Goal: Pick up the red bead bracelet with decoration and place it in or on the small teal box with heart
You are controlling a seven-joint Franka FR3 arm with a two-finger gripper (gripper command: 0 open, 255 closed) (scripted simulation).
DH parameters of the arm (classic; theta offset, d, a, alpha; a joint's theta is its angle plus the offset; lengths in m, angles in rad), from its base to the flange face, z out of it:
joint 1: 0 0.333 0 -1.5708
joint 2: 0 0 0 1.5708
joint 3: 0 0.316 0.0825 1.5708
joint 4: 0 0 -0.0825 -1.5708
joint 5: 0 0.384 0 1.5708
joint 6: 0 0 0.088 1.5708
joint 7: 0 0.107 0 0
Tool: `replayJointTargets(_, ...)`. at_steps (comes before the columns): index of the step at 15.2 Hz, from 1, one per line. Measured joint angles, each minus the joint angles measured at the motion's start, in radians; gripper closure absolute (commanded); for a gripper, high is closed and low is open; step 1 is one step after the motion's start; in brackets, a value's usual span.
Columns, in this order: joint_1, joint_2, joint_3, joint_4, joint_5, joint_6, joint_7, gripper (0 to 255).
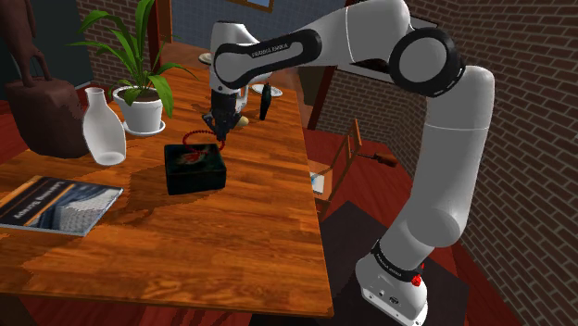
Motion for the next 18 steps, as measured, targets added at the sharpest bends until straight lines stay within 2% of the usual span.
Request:
replayJointTargets(2,0.012,0.094,-0.006,0.136,-0.015,-0.043,0.001,255)
replayJointTargets(4,0.018,0.141,-0.01,0.198,-0.022,-0.06,0.002,255)
replayJointTargets(18,0.024,0.22,-0.02,0.152,-0.041,0.065,0.014,255)
